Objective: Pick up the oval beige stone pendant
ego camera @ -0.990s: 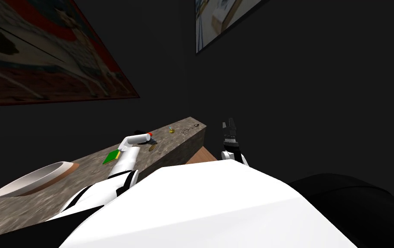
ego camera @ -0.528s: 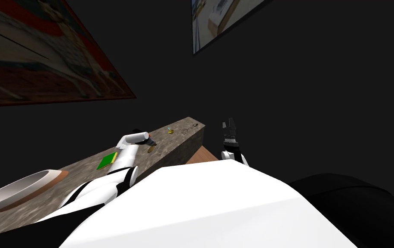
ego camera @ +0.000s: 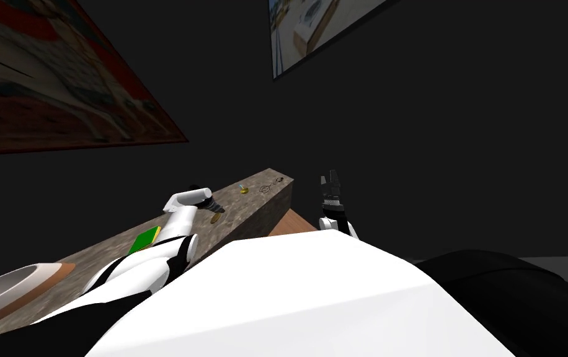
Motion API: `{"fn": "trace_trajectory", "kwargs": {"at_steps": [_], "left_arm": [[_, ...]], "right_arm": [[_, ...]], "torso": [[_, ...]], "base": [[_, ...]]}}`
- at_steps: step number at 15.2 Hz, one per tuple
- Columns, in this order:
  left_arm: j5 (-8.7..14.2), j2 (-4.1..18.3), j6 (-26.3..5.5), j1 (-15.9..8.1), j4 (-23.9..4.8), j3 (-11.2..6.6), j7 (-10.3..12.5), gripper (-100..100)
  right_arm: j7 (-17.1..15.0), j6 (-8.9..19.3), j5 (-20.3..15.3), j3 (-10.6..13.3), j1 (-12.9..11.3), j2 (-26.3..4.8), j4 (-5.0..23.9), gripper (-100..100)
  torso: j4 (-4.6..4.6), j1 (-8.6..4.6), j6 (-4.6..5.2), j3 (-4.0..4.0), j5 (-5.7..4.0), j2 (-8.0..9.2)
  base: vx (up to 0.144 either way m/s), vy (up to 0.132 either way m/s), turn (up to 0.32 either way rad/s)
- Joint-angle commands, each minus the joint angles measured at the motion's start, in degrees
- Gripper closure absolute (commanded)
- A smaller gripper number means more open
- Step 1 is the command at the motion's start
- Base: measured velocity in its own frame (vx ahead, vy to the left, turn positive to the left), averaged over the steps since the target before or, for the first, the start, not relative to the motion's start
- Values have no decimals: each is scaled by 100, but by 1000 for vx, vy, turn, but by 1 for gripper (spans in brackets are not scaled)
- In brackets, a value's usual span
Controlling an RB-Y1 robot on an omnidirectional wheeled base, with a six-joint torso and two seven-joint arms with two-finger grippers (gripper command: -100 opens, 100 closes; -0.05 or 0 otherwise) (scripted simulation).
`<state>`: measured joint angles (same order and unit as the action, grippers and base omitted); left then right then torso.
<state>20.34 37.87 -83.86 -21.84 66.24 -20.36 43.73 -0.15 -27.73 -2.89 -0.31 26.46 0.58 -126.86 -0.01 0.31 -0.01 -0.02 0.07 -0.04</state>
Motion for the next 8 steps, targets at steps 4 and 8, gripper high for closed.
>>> {"fn": "trace_trajectory", "kwargs": {"at_steps": [4,8], "left_arm": [[123,123,-626,-207,-427,-82,286,-100],[204,201,-1055,-338,-723,-134,471,-100]], "right_arm": [[0,0,0,0,1,0,0,0],[0,0,0,0,0,0,0,0]], "torso": [[0,3,-3,1,2,2],[1,1,-1,2,1,4]], "base": [[-33,63,-100],[-39,56,-112]]}}
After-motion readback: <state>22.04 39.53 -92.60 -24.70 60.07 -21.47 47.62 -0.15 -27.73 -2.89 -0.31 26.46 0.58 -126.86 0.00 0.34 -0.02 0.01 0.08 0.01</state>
